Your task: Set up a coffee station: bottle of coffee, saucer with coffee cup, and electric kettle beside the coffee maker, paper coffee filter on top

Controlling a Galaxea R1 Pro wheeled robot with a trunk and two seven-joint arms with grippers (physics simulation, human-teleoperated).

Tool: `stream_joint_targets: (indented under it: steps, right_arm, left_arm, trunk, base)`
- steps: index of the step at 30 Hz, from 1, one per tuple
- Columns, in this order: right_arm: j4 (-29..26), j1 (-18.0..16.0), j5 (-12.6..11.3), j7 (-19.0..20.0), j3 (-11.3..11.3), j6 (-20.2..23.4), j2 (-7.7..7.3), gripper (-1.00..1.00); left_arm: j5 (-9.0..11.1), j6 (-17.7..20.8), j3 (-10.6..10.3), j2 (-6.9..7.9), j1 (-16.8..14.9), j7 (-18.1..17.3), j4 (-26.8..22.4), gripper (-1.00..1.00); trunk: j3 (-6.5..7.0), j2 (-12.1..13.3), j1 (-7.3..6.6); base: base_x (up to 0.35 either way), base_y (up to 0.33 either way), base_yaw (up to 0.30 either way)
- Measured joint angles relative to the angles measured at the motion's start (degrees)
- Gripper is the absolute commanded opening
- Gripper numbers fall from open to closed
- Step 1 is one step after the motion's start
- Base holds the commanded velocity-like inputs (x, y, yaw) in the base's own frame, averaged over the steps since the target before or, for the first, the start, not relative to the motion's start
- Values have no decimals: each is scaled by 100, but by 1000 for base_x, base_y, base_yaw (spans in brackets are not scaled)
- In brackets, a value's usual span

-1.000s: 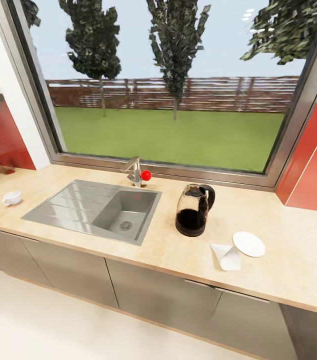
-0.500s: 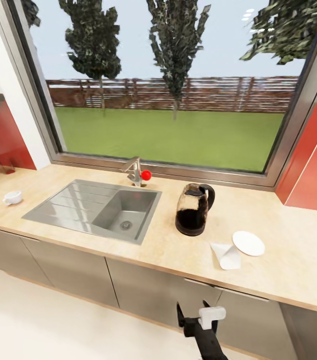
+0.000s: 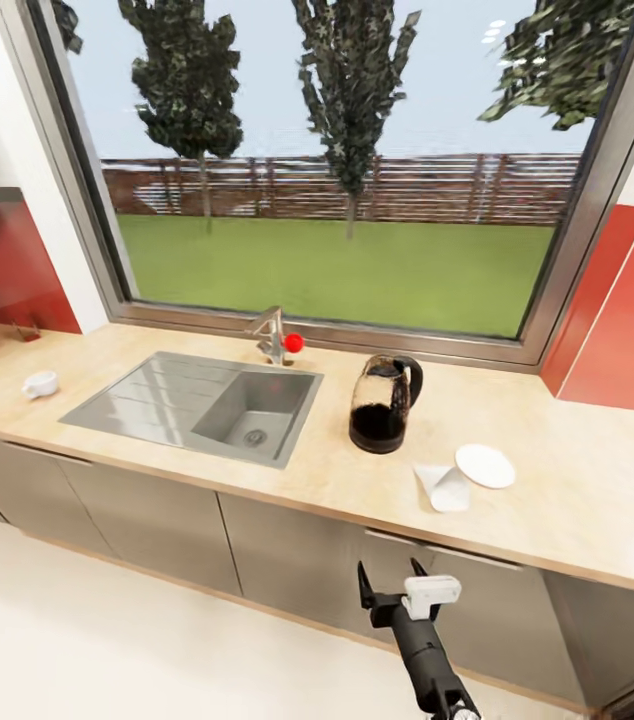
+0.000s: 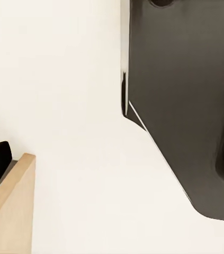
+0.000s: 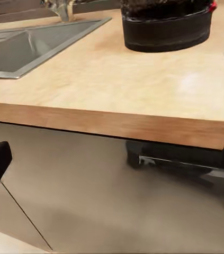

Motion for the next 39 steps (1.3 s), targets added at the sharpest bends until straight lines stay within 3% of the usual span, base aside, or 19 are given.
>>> stream_joint_targets:
  steps: [16,20,22,25,30,39]
  right_arm:
    - [-1001,0,8,-13,-62,129,-28,100]
    - [-1110,-139,1,-9,-293,611,-35,100]
    - [-1113,-447,3,-8,-604,911,-36,100]
    - [-1107,-846,7,1,-744,1294,-55,100]
    - [-1088,-997,7,39,-763,1610,-66,100]
    - [-1066,-1019,20,40,-771,1691,-71,100]
  left_arm:
    - [0,0,-3,-5,0,-3,1,100]
    - [-3,0,2,-8,0,-5,5,100]
    - [-7,0,3,-9,0,-6,8,100]
    - [-6,5,3,-5,0,-5,9,100]
    - [-1,16,3,-2,0,0,9,100]
    - [-1,16,4,1,0,1,14,100]
  trunk:
    - [0,-1,-2]
    - [0,0,-3]
    - [0,0,-3]
    - [0,0,-3]
    - [0,-1,-5]
    - [0,0,-4]
  base:
    - [-293,0,0]
    - [-30,0,0]
    - [-5,0,0]
    - [-1,0,0]
    - [119,0,0]
    - [169,0,0]
